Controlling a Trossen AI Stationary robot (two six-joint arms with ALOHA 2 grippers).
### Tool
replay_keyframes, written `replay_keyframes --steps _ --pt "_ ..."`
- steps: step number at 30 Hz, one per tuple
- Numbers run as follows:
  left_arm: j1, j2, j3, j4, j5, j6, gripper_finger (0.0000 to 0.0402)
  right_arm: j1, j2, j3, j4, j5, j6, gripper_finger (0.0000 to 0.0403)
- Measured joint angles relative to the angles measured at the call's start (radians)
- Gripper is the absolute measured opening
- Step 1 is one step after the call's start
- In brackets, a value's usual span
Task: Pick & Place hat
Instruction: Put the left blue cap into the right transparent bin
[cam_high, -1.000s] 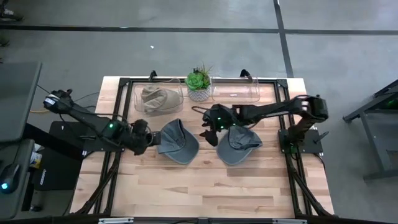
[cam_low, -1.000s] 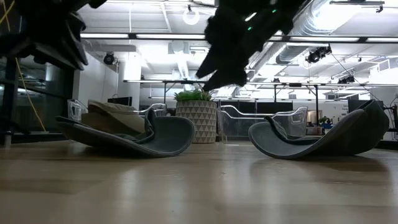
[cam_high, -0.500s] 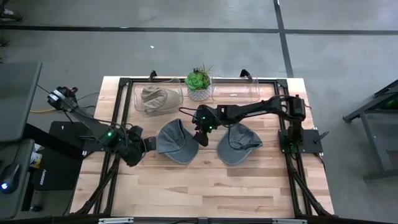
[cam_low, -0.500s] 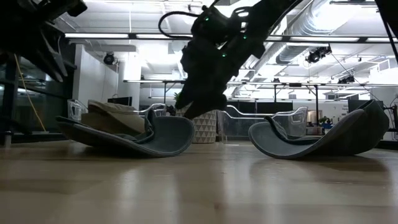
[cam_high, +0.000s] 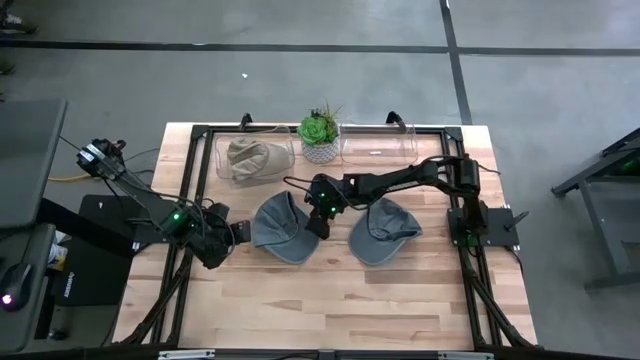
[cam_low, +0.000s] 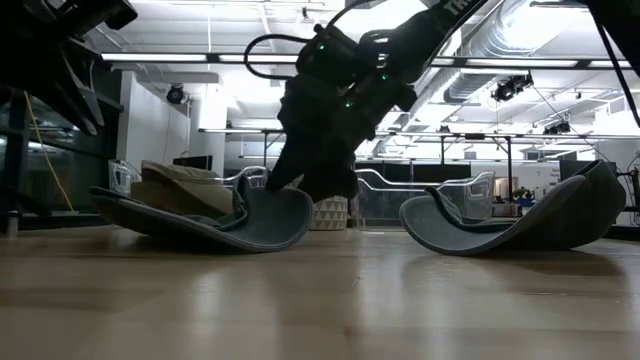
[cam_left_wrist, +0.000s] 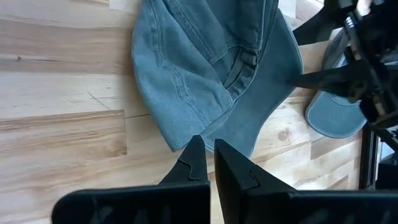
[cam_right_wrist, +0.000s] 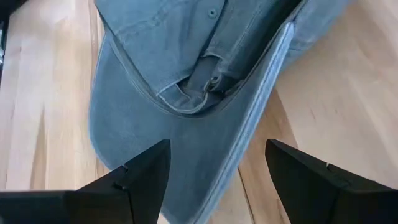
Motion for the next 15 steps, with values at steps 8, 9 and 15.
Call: replay_keyframes --steps 8,9,15 --pt "0.000 0.000 0.000 0.002 0.001 0.000 0.0000 0.002 0.019 0.000 0.054 -0.003 0.032 0.0253" --pt "0.000 0.000 0.000 0.003 0.001 0.000 0.0000 0.004 0.022 -0.001 0.050 -0.003 0.035 0.0251" --pt "0.000 0.000 0.000 0.005 0.008 0.000 0.0000 0.021 0.045 -0.001 0.062 -0.003 0.045 0.0225"
